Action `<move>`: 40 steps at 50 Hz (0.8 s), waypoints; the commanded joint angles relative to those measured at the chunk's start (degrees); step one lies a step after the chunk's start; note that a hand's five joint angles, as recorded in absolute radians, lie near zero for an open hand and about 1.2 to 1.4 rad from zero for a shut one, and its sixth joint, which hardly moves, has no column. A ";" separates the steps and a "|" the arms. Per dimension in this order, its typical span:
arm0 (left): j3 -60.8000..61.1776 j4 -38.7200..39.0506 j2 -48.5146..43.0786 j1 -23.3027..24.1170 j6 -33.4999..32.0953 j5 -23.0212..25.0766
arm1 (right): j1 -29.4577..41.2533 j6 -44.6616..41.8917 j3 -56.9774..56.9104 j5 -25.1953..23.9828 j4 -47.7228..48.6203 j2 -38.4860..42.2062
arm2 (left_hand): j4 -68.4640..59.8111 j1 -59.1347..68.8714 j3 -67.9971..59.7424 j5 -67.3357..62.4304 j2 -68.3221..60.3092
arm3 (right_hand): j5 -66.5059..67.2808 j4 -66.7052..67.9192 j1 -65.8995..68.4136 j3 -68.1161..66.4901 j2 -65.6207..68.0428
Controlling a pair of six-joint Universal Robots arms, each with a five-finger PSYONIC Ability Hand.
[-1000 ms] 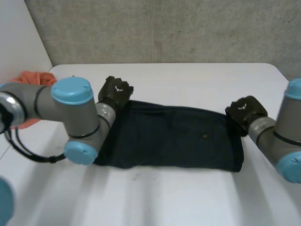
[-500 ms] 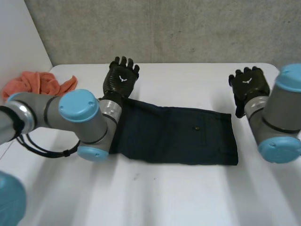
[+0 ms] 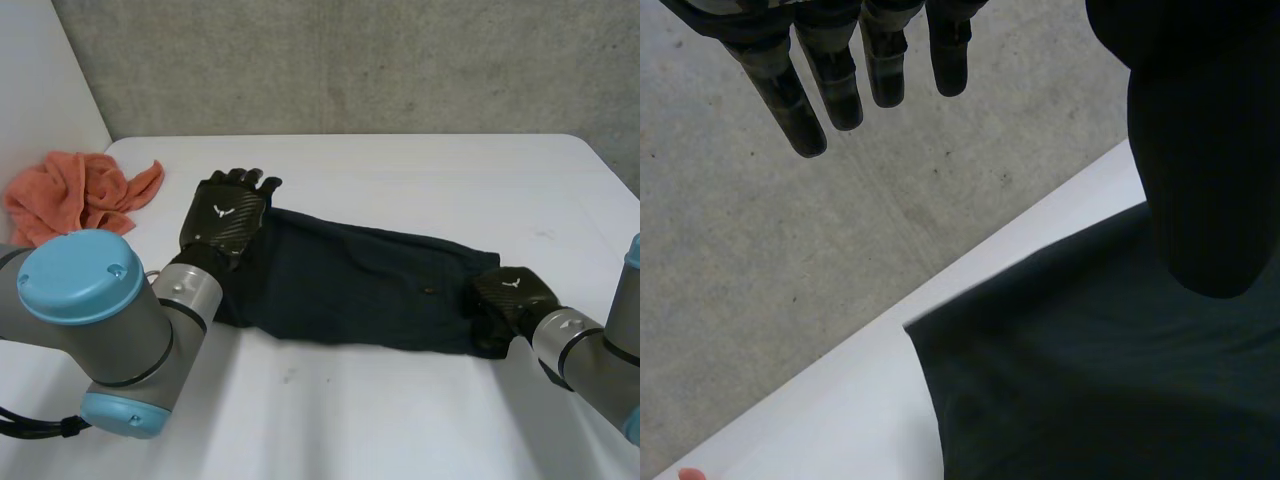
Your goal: Fold the laundry.
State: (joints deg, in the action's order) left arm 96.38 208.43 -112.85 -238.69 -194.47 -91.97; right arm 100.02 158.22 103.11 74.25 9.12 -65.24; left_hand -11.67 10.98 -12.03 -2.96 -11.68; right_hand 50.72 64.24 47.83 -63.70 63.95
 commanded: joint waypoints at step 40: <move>-8.48 -5.32 5.01 0.68 4.79 -3.22 | 24.45 -14.28 -10.73 -5.88 -1.12 -7.87 | 1.67 -0.98 2.03 2.96 1.68 | -50.72 -54.24 -37.83 53.70 -53.95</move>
State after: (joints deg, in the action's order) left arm 92.05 203.21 -107.63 -238.47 -192.59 -94.96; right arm 128.35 133.23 92.73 67.86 7.90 -67.83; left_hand -11.66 10.98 -12.03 -2.96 -11.68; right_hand 13.64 23.23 16.52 -43.72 22.58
